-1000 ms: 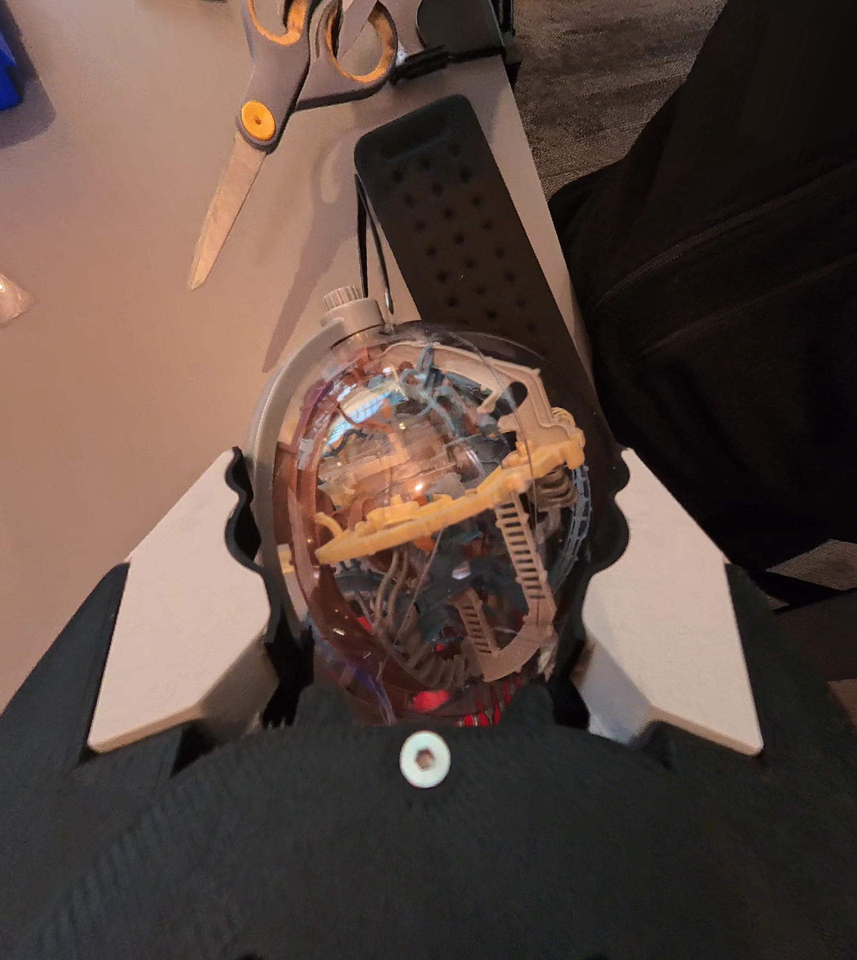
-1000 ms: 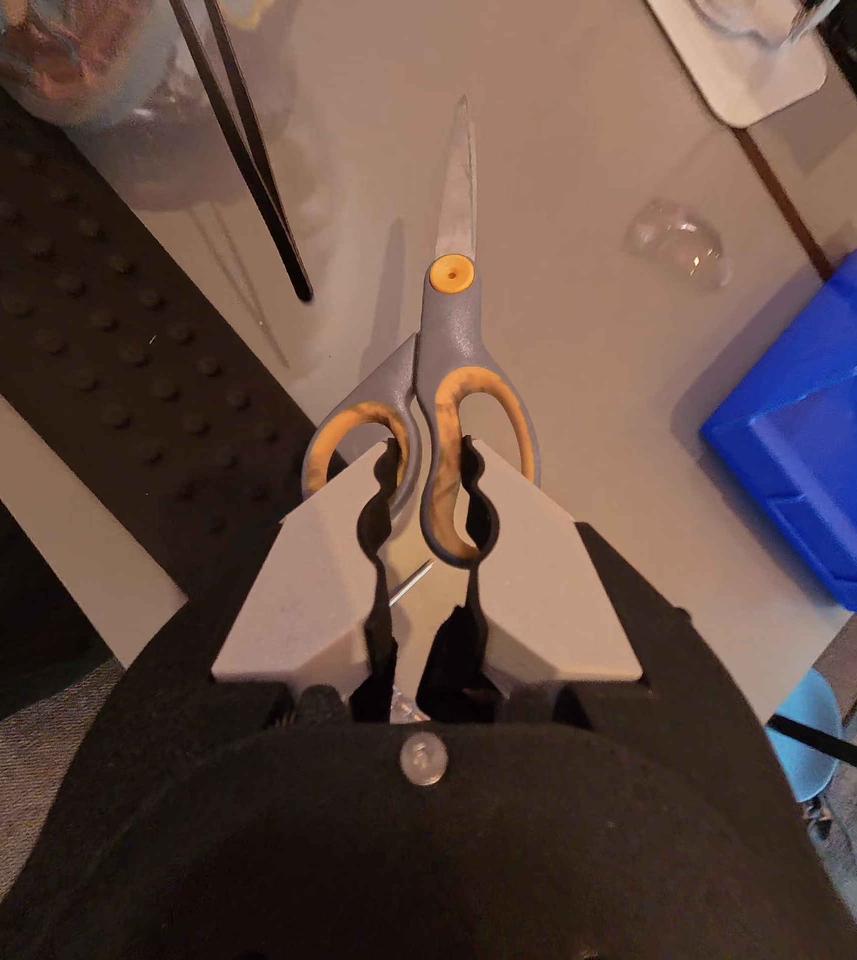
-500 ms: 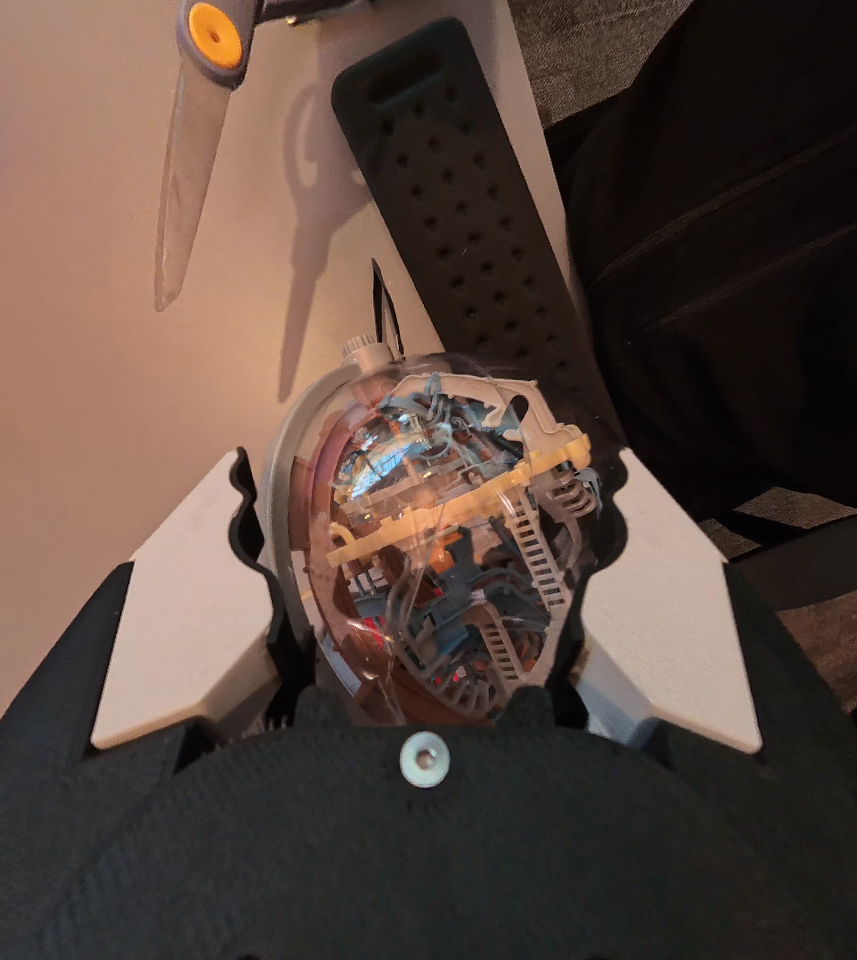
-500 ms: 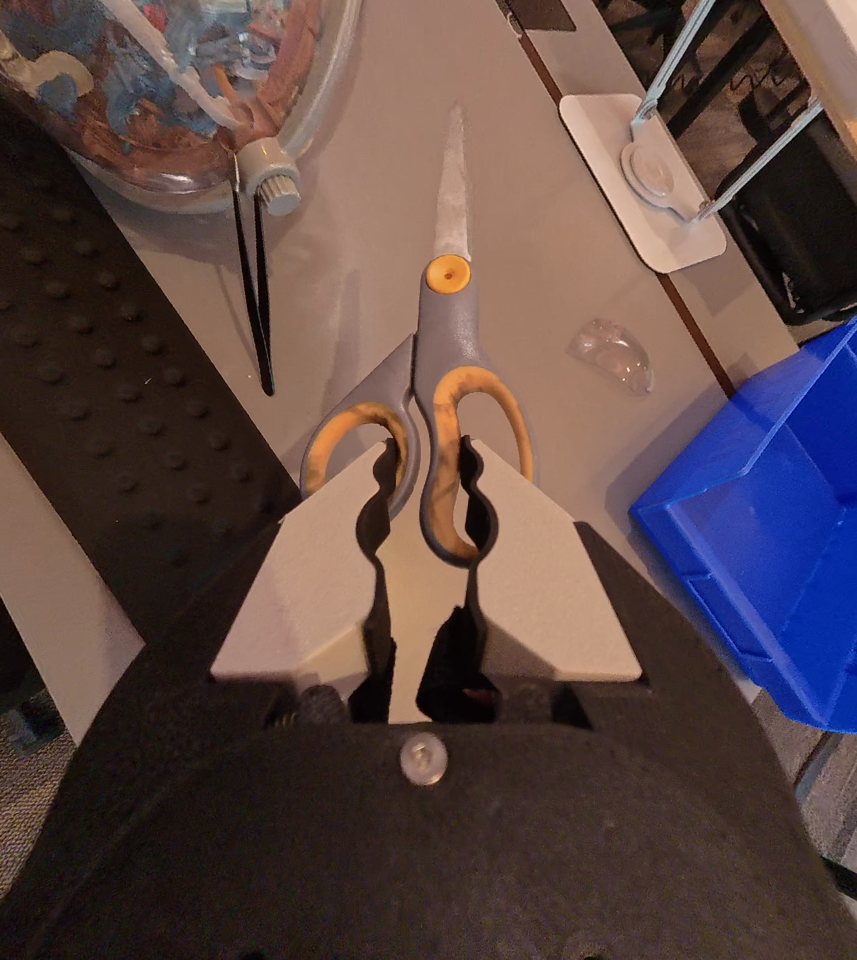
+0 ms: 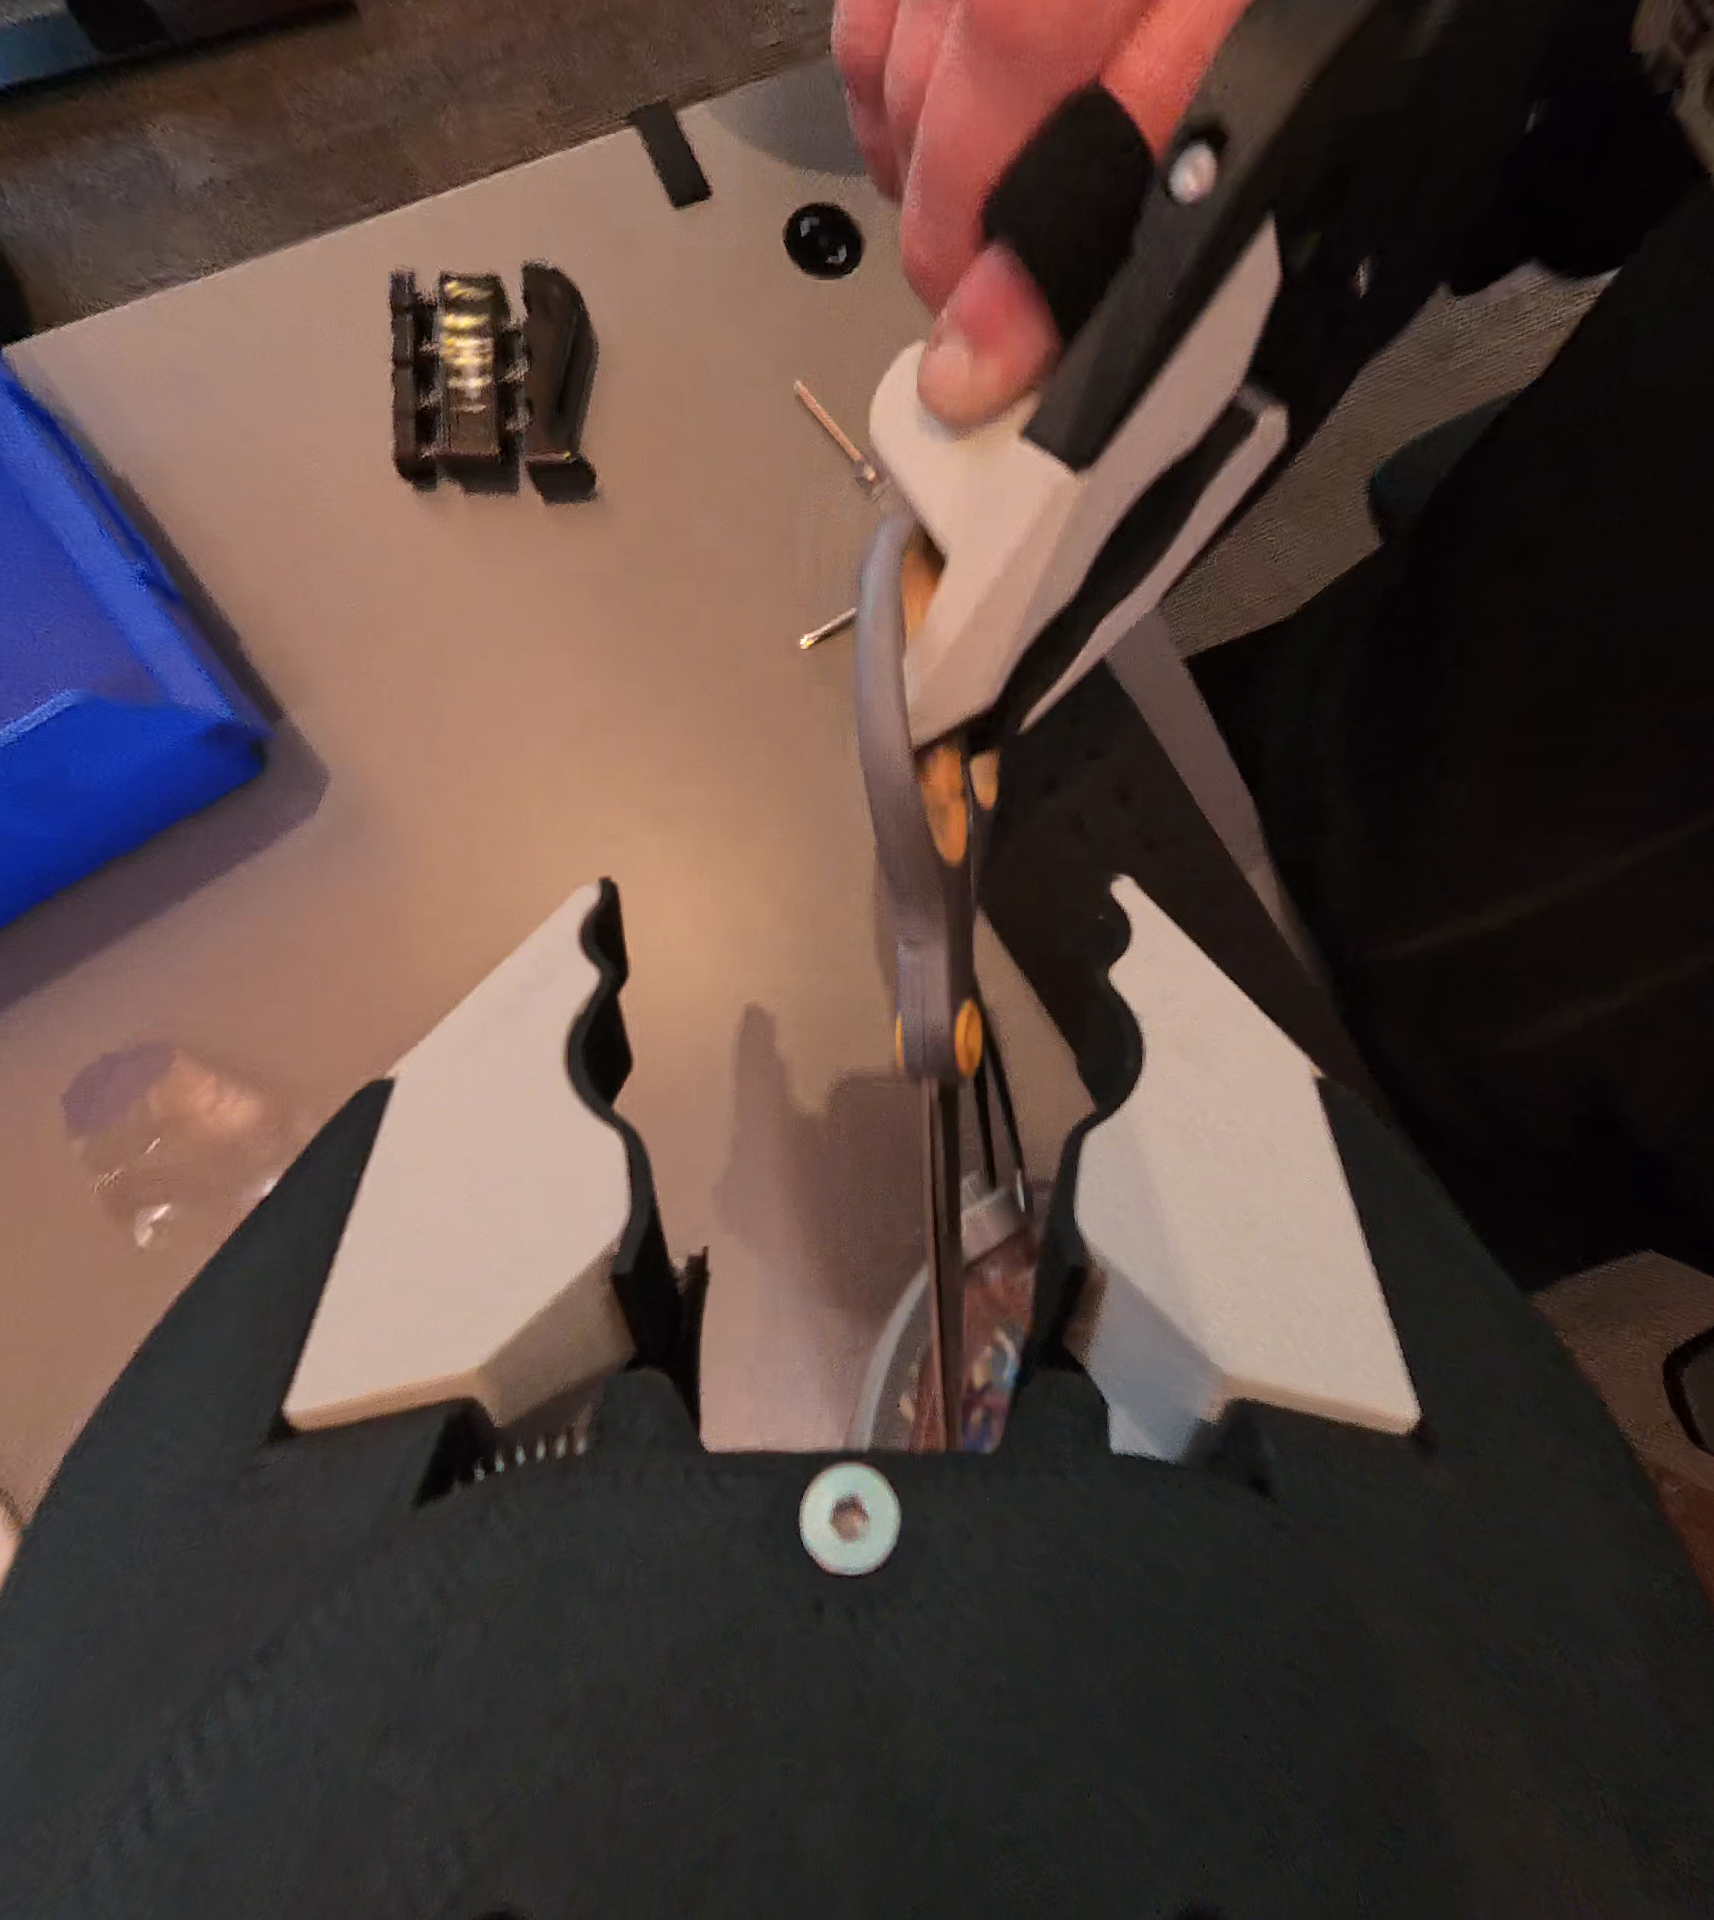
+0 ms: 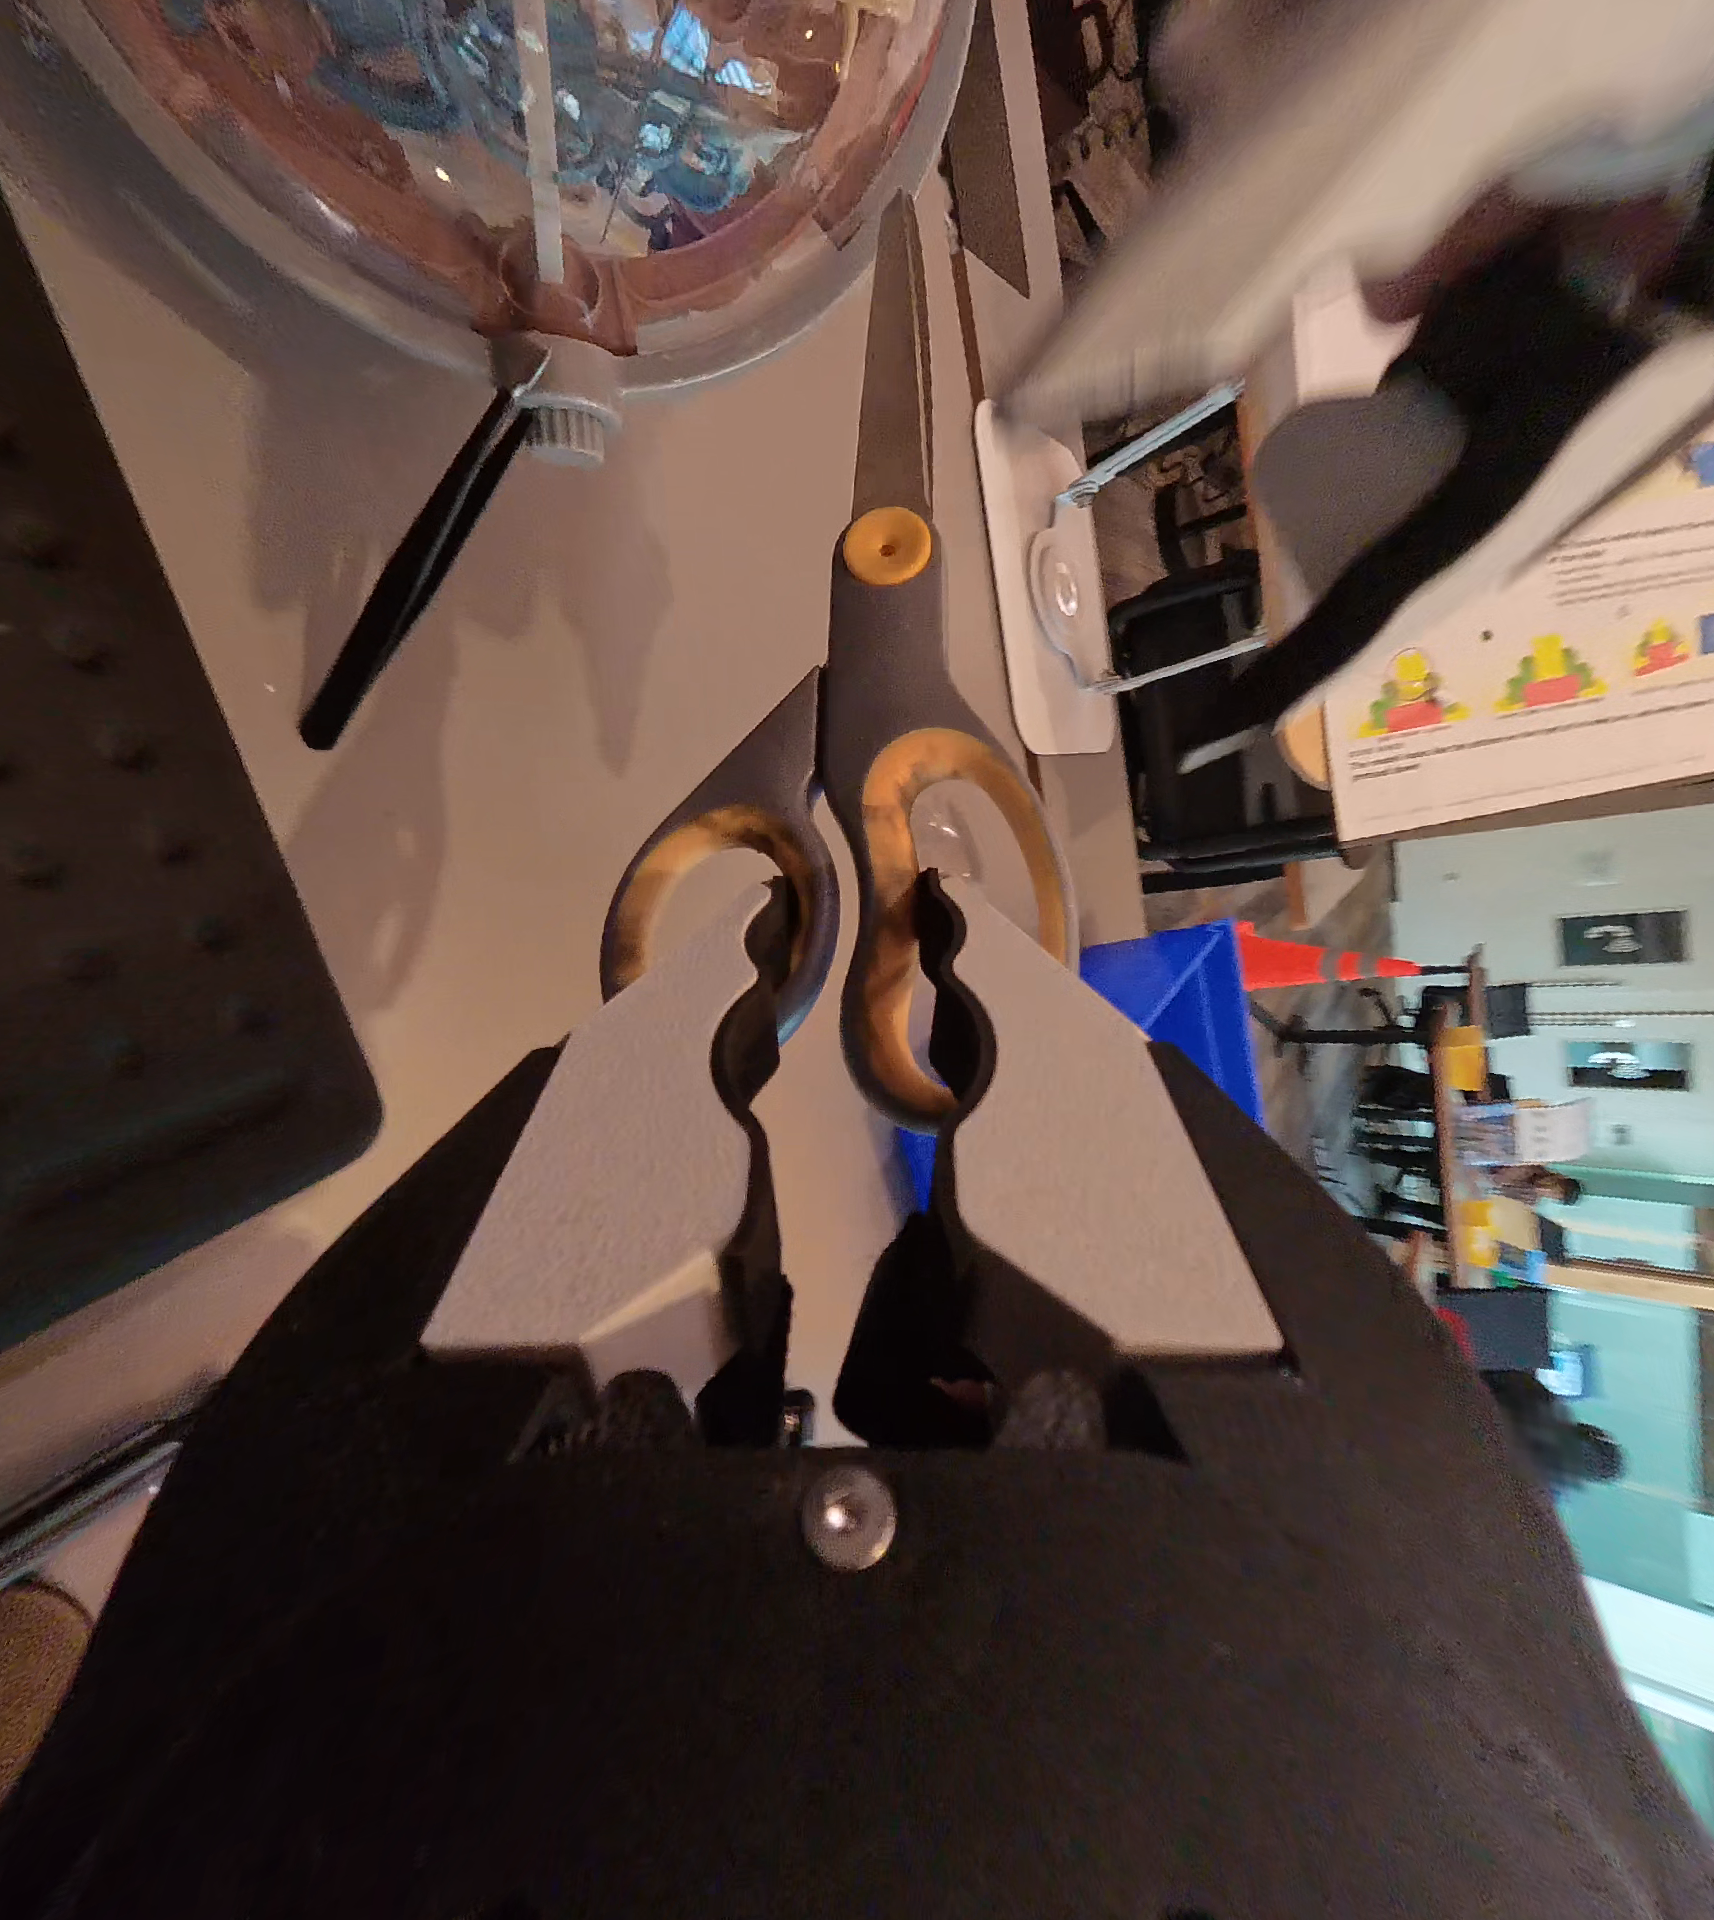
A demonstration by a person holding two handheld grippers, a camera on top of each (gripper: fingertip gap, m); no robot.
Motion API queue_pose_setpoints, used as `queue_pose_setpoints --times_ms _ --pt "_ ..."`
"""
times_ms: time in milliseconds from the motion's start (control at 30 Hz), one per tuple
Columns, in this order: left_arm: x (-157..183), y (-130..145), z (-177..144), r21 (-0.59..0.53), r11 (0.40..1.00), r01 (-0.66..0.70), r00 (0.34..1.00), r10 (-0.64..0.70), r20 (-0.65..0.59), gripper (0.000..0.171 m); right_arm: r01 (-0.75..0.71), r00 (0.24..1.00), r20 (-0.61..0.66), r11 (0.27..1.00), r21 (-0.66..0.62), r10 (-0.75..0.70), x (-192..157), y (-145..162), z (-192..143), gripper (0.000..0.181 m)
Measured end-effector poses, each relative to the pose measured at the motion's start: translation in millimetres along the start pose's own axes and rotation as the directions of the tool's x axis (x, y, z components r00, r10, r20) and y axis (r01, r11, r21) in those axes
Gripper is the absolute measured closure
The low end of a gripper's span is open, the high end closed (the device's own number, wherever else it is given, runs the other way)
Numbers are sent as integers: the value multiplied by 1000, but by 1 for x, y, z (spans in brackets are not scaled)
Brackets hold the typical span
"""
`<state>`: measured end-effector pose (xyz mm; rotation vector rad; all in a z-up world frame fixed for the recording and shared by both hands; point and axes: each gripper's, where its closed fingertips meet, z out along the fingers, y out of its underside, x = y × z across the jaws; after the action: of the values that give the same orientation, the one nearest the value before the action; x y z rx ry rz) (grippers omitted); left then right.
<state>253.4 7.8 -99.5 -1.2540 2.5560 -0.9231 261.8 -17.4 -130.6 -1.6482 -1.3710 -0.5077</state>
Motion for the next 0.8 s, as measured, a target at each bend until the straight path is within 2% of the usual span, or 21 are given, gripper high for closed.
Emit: queue_pose_setpoints --times_ms 100,167,200,233,300,433,500,567,600,667,733,800 --pt "-4 -8 26 -15 1000 -6 996 5 -84 108 66 997 -32 997 -36 -67 5 1 3 160" --pt "-4 -4 38 -42 999 -22 993 17 -117 133 74 996 -40 996 -47 -76 8 4 4 160" --pt "-3 -3 42 -42 999 -25 991 19 -134 140 72 996 -40 996 -55 -74 10 7 5 160" --pt "1 -4 42 -26 999 -20 985 15 -172 158 73 996 -43 995 -67 -76 12 11 6 160" --pt "-6 -3 43 -6 1000 -13 989 12 -146 160 66 996 -53 995 -73 -70 15 17 8 159" --pt "-30 8 44 19 999 34 997 -33 -63 162 -41 998 -50 999 -31 40 26 23 1 149" --pt "-31 8 43 47 998 41 998 -38 -59 162 -192 980 -41 980 49 194 35 23 -11 146" --pt "-32 6 38 85 995 44 998 -40 -47 162 -334 938 -43 931 148 344 44 29 -22 142" --pt "-35 3 35 115 992 53 998 -50 -33 162 -436 894 -7 875 212 447 48 31 -27 137" --pt "-40 -3 28 172 983 67 998 -65 -18 162 -638 764 131 709 299 632 50 33 -29 128" --pt "-40 -8 25 197 979 59 998 -58 -8 162 -731 680 255 610 305 687 43 33 -21 114" --pt "-35 -8 28 181 983 40 999 -39 -13 162 -762 647 294 579 291 703 41 32 -7 114"
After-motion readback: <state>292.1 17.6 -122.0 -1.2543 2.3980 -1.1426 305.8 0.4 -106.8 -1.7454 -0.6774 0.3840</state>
